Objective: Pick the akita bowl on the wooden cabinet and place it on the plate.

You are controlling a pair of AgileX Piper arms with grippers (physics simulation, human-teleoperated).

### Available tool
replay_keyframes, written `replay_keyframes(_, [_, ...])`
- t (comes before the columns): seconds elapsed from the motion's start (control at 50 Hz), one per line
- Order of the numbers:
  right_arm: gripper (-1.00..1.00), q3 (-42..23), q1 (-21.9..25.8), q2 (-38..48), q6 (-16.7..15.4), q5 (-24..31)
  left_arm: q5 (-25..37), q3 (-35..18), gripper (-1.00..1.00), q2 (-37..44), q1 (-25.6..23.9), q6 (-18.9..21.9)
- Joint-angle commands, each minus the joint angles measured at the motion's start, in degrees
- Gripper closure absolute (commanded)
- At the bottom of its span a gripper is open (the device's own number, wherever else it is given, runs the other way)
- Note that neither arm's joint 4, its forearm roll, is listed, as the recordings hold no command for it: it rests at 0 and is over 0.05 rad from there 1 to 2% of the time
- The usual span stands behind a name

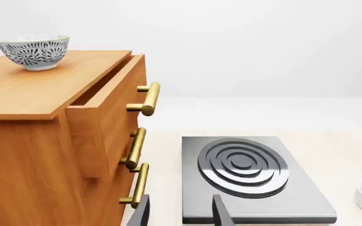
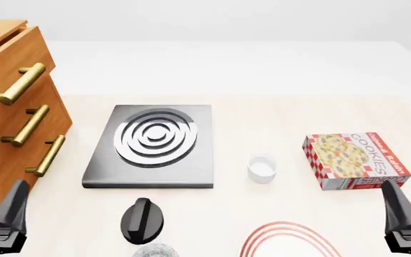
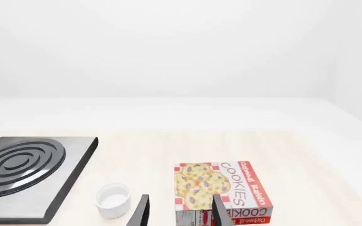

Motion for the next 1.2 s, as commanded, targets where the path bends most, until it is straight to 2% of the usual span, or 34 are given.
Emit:
replay_keyframes(0.02, [-1.00,-0.18,0.00,0.21,0.05,0.03,0.36,-0.61,-1.00,0.02,-0.56,0.27])
replay_keyframes(0.12, [-1.00,-0.16,0.02,0.14,-0.03,0.05,0.59,-0.96,-1.00,-0.12,-1.80,0.13])
replay_keyframes(0.32, [-1.00,-0.07,0.01,0.09,0.04,0.03,1.13,-2.60,-1.00,0.02,-1.30,0.38])
replay_keyframes(0.54, [-1.00,-0.04,0.02,0.06,-0.02,0.02,5.82,-7.24,-1.00,1.14,-1.10,-0.26])
replay_keyframes(0.76, [-1.00,-0.04,0.02,0.07,0.06,0.05,13.52,-15.95,-1.00,1.54,-3.25,-0.72])
replay_keyframes(1.0, [-1.00,-0.02,0.04,0.04,0.01,0.03,13.84,-24.06,-1.00,8.77,-5.85,0.28])
replay_keyframes(1.2, [-1.00,-0.03,0.04,0.06,0.04,0.03,19.18,-33.94,-1.00,11.62,-6.80,1.08])
